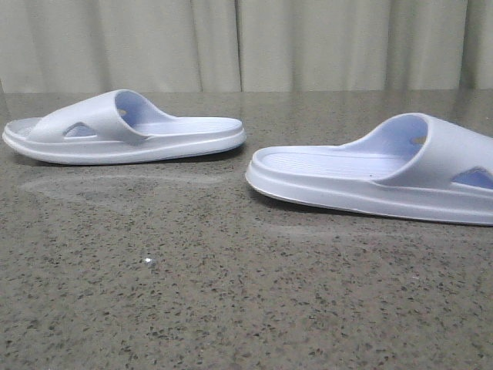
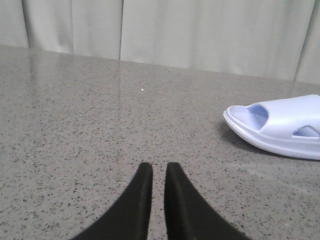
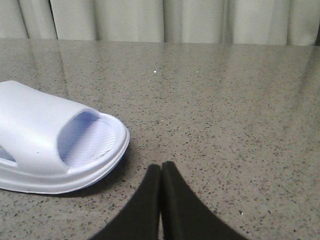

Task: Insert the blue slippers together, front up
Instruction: 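Move both grippers down over the slippers, left over one, right over the other, then grasp each slipper's heel rim, left gripper one slipper, right gripper the other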

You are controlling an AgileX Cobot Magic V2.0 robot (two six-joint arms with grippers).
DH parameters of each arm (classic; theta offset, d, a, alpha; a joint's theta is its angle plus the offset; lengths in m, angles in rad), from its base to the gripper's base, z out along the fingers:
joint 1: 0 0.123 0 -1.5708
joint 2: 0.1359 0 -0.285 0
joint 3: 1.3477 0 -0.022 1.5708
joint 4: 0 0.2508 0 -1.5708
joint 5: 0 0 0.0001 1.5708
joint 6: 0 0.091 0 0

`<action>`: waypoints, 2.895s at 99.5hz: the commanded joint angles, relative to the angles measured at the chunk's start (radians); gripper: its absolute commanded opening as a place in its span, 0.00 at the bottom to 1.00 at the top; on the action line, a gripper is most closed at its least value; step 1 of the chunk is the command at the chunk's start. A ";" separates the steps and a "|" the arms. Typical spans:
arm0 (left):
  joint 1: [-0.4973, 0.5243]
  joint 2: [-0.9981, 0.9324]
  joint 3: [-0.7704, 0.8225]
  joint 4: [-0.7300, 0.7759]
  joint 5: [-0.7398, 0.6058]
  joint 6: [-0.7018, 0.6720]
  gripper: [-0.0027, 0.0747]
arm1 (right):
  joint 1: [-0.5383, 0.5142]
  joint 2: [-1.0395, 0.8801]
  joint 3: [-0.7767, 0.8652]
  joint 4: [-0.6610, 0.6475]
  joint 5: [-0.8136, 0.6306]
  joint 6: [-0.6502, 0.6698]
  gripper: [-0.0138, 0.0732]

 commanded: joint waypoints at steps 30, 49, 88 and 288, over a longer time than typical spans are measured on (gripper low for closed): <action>0.002 -0.030 0.011 -0.002 -0.074 0.001 0.05 | -0.007 -0.015 0.020 -0.013 -0.074 0.000 0.07; 0.002 -0.030 0.011 -0.002 -0.074 0.001 0.05 | -0.007 -0.015 0.020 -0.013 -0.074 0.000 0.07; 0.002 -0.030 0.011 -0.002 -0.074 0.001 0.05 | -0.007 -0.015 0.020 -0.013 -0.152 0.000 0.07; -0.103 0.813 -0.656 -0.476 0.286 0.211 0.61 | -0.011 0.826 -0.553 0.412 0.257 -0.009 0.50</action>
